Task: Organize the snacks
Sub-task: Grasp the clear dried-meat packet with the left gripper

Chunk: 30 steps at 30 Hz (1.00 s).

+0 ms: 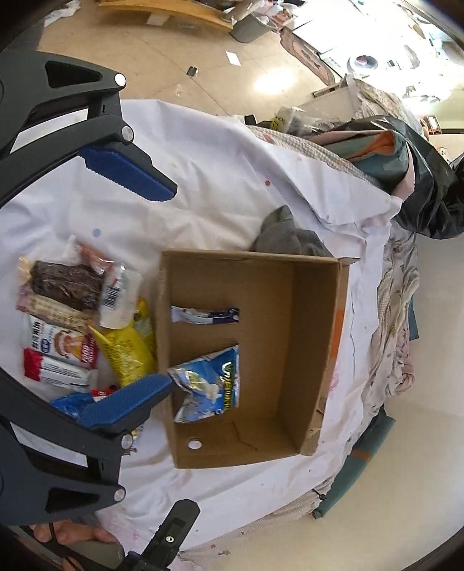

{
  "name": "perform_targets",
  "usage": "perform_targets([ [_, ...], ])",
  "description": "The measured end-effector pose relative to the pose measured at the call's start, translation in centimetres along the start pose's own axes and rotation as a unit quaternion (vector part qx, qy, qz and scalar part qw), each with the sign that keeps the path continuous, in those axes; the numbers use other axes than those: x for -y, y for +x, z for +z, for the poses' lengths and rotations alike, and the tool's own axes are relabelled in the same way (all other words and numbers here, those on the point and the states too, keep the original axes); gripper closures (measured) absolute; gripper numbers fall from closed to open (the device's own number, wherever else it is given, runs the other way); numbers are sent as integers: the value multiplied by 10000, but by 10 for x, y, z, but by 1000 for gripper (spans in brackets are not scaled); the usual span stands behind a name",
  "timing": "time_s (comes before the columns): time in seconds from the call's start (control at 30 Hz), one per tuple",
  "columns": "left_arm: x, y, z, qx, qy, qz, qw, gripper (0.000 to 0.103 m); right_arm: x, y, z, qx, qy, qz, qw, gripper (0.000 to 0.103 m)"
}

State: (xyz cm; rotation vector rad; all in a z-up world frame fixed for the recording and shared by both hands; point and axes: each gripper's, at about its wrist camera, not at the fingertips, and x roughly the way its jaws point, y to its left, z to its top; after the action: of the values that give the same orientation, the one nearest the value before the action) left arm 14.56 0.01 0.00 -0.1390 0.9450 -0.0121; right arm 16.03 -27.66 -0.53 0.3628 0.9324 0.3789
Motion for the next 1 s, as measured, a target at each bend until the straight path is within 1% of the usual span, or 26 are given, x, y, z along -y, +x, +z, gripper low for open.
perform_targets([
  [0.07, 1, -3, -6, -5, 31, 40, 10000, 7, 3, -1, -6, -57, 45, -2, 10000, 1],
  [0.13, 1, -5, -11, -24, 61, 114, 9999, 7, 3, -1, -13, -129, -5, -176, 9998, 1],
  [0.2, 0, -6, -15, -50, 79, 135, 9999, 7, 3, 0, -19, -199, -13, -232, 9995, 1],
  [0.47, -7, -13, -30, -165, 7, 86, 9998, 7, 3, -4, -45, -430, 159, -168, 9988, 1],
  [0.53, -13, -11, -33, -271, -131, 27, 9995, 7, 4, -4, -51, -499, 230, -159, 9984, 1],
  [0.67, -25, -5, -38, -422, -349, 136, 9984, 7, 9, 0, -56, -592, 544, -8, 9968, 1],
  [0.7, -29, -2, -40, -497, -433, 169, 9977, 7, 10, 1, -56, -591, 606, 13, 9964, 1],
  [0.77, -35, 2, -43, -583, -554, 113, 9967, 7, 13, 3, -55, -591, 709, 17, 9957, 1],
  [0.87, -42, 15, -48, -837, -593, 234, 9945, 7, 18, 5, -55, -620, 799, -4, 9949, 1],
  [0.93, -47, 28, -52, -1094, -722, 236, 9911, 7, 23, 6, -56, -652, 912, 26, 9937, 1],
  [1.0, -52, 42, -55, -1295, -921, 169, 9872, 11, 29, 7, -56, -679, 1036, 62, 9923, 1],
])
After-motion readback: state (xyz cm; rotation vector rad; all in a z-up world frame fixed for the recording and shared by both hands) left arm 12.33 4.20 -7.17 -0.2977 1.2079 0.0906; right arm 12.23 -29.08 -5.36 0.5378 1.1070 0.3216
